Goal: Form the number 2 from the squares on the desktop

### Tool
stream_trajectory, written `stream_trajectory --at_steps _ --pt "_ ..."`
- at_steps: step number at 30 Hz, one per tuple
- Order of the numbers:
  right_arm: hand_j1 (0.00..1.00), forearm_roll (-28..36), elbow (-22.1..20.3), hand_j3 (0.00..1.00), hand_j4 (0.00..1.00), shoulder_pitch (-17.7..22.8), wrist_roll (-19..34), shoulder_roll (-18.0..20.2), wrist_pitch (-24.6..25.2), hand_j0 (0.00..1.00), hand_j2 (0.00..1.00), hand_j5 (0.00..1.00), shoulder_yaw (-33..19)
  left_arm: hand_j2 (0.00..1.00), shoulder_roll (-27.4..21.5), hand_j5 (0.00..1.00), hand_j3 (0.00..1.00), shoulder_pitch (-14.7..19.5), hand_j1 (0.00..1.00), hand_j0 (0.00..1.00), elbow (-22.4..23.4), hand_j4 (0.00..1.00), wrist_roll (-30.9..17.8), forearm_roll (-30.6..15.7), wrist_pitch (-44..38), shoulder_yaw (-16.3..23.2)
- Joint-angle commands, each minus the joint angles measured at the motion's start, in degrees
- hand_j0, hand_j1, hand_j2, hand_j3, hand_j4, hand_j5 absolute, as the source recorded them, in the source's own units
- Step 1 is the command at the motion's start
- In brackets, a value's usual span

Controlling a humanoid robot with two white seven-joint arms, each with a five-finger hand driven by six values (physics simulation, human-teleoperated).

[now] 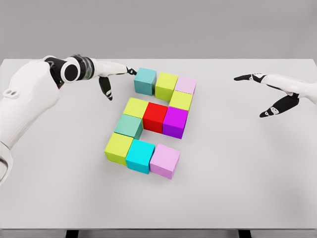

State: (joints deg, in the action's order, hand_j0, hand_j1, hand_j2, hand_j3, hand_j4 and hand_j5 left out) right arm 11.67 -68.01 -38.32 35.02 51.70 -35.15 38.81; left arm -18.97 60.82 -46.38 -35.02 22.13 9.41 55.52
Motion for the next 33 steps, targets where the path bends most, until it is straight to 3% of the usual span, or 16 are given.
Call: stream_trajectory --at_steps 1,33 --pt "1.0 0.4 -0.1 1.0 1.0 0.0 0.0 0.1 0.1 1.0 1.0 1.0 0.0 1.0 0.1 1.0 1.0 0.0 1.0 1.0 0.1 1.0 0.0 -0.1 0.0 0.2" --pt "1.0 0.5 -1.8 1.0 1.0 -0.2 0.0 0.2 0.1 1.0 1.0 1.0 -0.1 1.0 -0.3 1.0 1.0 0.1 1.0 1.0 -0.7 1.0 0.0 -0.2 0.1 0.0"
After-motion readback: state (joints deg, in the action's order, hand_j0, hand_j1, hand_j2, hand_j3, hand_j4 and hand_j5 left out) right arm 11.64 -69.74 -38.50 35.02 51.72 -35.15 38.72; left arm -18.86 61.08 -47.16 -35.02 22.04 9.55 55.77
